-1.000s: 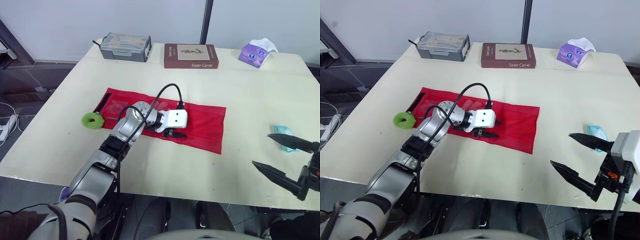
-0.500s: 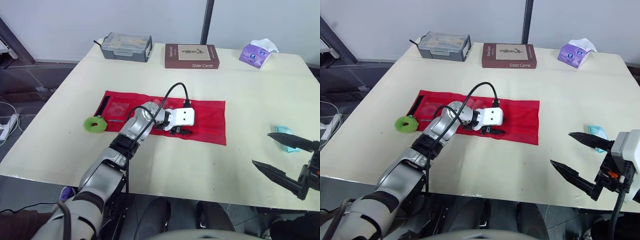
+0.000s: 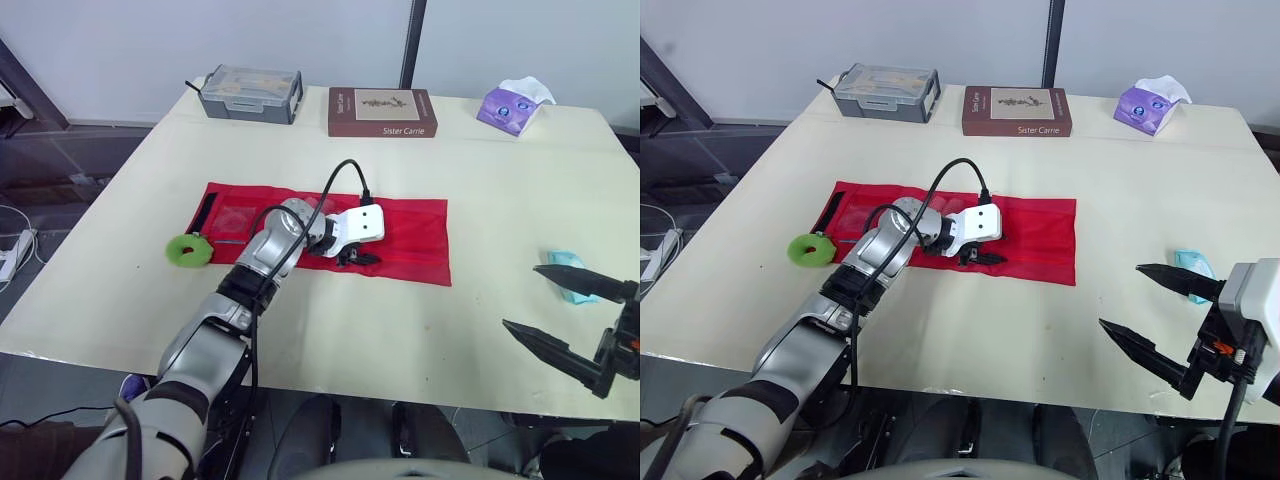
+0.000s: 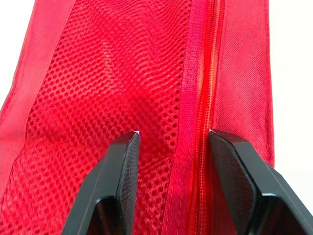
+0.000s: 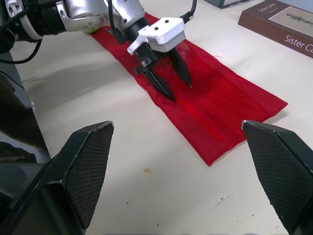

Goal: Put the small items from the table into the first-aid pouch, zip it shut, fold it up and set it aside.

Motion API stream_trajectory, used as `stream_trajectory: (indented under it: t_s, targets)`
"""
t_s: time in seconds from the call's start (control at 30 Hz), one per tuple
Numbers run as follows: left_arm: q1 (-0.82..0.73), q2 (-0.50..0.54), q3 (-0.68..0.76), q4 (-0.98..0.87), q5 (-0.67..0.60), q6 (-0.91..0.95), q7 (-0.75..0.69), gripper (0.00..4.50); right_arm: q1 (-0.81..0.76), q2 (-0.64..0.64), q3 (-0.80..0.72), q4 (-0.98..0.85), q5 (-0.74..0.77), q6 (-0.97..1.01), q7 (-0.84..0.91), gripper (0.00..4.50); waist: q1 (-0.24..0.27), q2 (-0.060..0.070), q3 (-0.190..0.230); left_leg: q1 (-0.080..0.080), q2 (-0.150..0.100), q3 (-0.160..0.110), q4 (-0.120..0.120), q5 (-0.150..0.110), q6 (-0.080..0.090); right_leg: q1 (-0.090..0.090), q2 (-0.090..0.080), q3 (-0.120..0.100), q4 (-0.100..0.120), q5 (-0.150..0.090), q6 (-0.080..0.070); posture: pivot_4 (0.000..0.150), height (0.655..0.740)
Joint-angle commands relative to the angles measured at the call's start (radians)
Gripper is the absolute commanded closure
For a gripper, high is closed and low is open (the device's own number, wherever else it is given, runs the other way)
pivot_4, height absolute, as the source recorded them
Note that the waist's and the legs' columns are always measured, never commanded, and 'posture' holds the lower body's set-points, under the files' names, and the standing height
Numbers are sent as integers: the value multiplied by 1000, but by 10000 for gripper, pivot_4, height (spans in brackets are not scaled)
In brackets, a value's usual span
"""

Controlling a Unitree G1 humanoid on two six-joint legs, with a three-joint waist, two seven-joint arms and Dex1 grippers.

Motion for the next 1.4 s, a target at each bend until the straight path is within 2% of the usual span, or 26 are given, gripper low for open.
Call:
stream_trajectory:
  t_s: [0.03,0.3,0.57,0.8,1.4]
  targets:
    - [-42,-13,23,2,-26,13,3,21127,-2,-4,-8,-16,2,-12,-4,0,0,0,0,0,0,0,0,0,0,0,0,0,0,0,0,1500,7400]
    - [-76,-34,39,40,-58,51,-2,21127,5,-1,-13,-21,5,-11,-10,0,0,0,0,0,0,0,0,0,0,0,0,0,0,0,0,1500,7400]
    - [-96,-54,-9,141,-5,-55,52,21127,0,-2,-6,-22,5,-14,-15,0,0,0,0,0,0,0,0,0,0,0,0,0,0,0,0,1500,7400]
    - [-84,-59,-36,166,7,-122,1,21127,4,-2,-11,-24,7,-12,-17,0,0,0,0,0,0,0,0,0,0,0,0,0,0,0,0,1500,7400]
    - [-69,-39,-34,140,-6,-154,-104,21127,21,4,-20,-32,13,-13,-29,0,0,0,0,0,0,0,0,0,0,0,0,0,0,0,0,1500,7400]
